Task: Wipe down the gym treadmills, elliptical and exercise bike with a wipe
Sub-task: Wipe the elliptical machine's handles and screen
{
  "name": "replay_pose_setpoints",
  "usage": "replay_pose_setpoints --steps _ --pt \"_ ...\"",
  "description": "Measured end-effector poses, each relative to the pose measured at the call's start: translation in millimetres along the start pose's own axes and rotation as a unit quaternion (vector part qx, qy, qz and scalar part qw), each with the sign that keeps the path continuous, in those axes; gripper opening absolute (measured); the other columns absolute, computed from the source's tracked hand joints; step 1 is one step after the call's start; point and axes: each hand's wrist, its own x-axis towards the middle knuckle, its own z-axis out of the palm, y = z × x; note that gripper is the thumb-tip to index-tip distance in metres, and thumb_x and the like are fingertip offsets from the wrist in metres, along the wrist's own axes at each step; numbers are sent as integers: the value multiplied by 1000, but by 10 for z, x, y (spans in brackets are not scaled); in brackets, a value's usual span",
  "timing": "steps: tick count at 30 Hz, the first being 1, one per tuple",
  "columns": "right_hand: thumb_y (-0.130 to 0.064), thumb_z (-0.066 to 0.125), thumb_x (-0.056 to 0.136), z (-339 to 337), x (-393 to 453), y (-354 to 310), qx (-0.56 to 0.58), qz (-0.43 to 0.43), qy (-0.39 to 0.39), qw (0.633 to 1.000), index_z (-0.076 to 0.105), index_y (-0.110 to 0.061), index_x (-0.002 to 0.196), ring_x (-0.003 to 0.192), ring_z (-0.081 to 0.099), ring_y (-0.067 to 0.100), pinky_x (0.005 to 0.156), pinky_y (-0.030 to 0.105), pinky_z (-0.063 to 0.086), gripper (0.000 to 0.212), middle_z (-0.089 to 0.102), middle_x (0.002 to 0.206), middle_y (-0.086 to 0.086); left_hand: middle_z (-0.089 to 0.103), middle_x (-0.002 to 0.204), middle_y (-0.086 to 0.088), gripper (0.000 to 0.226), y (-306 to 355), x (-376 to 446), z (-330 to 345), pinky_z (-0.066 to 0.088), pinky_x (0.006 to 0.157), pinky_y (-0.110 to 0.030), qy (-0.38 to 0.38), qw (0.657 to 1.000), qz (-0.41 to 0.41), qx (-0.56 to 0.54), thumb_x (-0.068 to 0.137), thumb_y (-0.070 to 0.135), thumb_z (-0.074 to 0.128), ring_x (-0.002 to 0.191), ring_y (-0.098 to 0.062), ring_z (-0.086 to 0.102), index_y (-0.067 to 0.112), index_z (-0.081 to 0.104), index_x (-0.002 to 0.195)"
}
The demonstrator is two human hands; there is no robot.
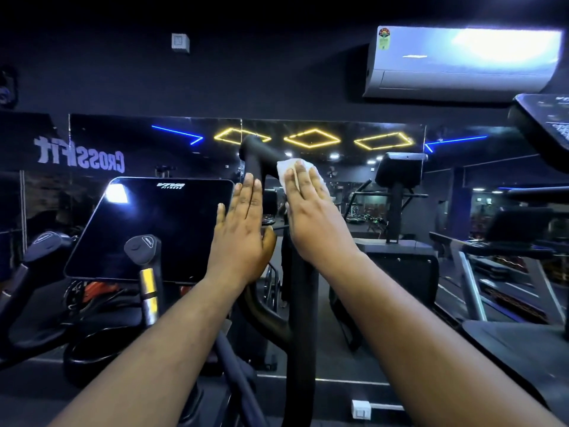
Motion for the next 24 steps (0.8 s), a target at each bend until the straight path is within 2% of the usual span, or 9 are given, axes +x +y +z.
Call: replay_pose_setpoints --steps 3,8,12,15,17,19,20,22,24 --pt "-5 34 105 -153 163 -52 16 -6 1 1000 -2 -7 161 156 -7 24 126 34 -2 66 -7 169 13 -23 167 13 79 12 -2 -10 -9 127 -38 7 1000 -5 -12 103 32 44 153 -3 -21 25 -9 162" --pt "-2 30 104 -197 23 -50 1 -7 29 1000 6 -5 161 157 3 20 121 26 0 62 3 169 13 -25 167 13 80 -1 -8 -9 -8 127 -40 -2 1000 -10 0 103 33 43 153 -4 -21 25 -11 162" --pt "-1 37 103 -38 -381 40 54 27 46 997 19 -9 160 155 15 18 124 30 21 61 16 168 10 -26 167 10 81 6 -7 -4 -10 127 -39 -8 1000 -6 6 103 32 43 153 -6 -22 23 -11 162" --pt "1 43 100 79 -670 50 57 24 54 997 27 -7 158 154 22 20 119 27 21 61 25 165 12 -24 167 11 81 6 -6 -1 -10 127 -39 -3 1000 -9 1 102 31 44 153 -5 -21 23 -10 162" --pt "0 47 97 155 -802 66 40 4 63 997 34 -3 155 152 27 26 122 35 22 59 32 161 18 -25 167 11 82 5 -4 2 -10 126 -39 -2 1000 -9 4 102 32 44 154 -6 -20 23 -10 163" --pt "-15 41 102 175 -819 115 26 -18 53 998 34 -5 156 153 22 30 125 47 23 55 29 162 18 -25 167 11 81 4 -5 3 -11 126 -38 0 1000 -7 8 103 33 44 154 -7 -20 23 -11 162" --pt "-28 35 105 154 -775 146 19 -26 37 999 31 -8 157 155 16 30 126 50 19 56 24 164 17 -25 167 10 81 4 -9 -1 -11 126 -38 -2 1000 -7 9 103 34 43 154 -8 -20 23 -12 162" --pt "-51 24 106 84 -590 242 -13 -56 -7 998 21 -16 161 157 1 27 127 52 6 65 10 168 10 -25 167 9 81 3 -12 -5 -10 126 -40 -4 1000 -3 7 103 33 42 154 -9 -19 23 -12 162" --pt "-61 19 103 6 -380 373 -63 -117 -41 990 15 -22 162 156 -7 23 127 52 0 71 1 169 5 -23 168 8 81 0 -14 -7 -8 127 -41 -3 1000 -1 4 103 32 43 155 -10 -18 22 -11 162"
